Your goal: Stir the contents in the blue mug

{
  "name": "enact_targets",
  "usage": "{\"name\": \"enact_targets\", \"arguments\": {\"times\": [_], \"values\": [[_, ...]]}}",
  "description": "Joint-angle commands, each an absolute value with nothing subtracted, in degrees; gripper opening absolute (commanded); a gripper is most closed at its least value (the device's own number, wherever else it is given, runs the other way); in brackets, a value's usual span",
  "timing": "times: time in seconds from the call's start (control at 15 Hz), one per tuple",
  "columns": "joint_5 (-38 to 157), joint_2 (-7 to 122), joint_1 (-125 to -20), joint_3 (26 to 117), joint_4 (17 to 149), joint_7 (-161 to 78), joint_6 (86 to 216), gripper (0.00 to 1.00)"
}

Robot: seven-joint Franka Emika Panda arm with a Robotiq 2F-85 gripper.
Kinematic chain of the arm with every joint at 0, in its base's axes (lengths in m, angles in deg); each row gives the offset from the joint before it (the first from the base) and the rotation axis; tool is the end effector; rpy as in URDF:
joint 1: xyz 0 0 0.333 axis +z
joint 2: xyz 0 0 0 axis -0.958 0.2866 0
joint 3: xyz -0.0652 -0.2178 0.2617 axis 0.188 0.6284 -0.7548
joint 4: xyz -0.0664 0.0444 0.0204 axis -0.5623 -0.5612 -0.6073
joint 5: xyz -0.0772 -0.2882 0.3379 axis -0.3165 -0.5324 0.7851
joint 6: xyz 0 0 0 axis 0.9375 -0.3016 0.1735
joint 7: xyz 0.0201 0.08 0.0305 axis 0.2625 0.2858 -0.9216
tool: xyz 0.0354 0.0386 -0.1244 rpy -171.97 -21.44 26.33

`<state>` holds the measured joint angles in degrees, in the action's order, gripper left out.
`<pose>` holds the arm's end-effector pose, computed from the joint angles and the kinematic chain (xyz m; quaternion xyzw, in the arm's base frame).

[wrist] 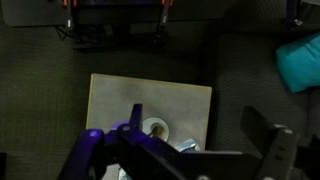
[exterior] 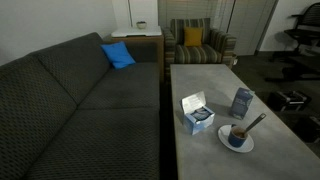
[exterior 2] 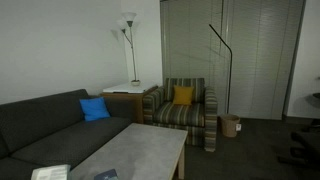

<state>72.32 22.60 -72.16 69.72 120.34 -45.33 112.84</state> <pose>0.4627 0.0151 0.4525 -0.9870 0.0324 0.1302 0.0890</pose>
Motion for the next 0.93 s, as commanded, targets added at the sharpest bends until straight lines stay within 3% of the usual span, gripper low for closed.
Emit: {"name": "enact_targets", "arguments": {"times": [0.0,0.87], "values": [[72.44,22.63,-72.72,69.23,120.25,-45.47,112.73,1.0],[68.39,24.91,-72.74,67.17,119.53,-41.45,113.72,1.0]]}}
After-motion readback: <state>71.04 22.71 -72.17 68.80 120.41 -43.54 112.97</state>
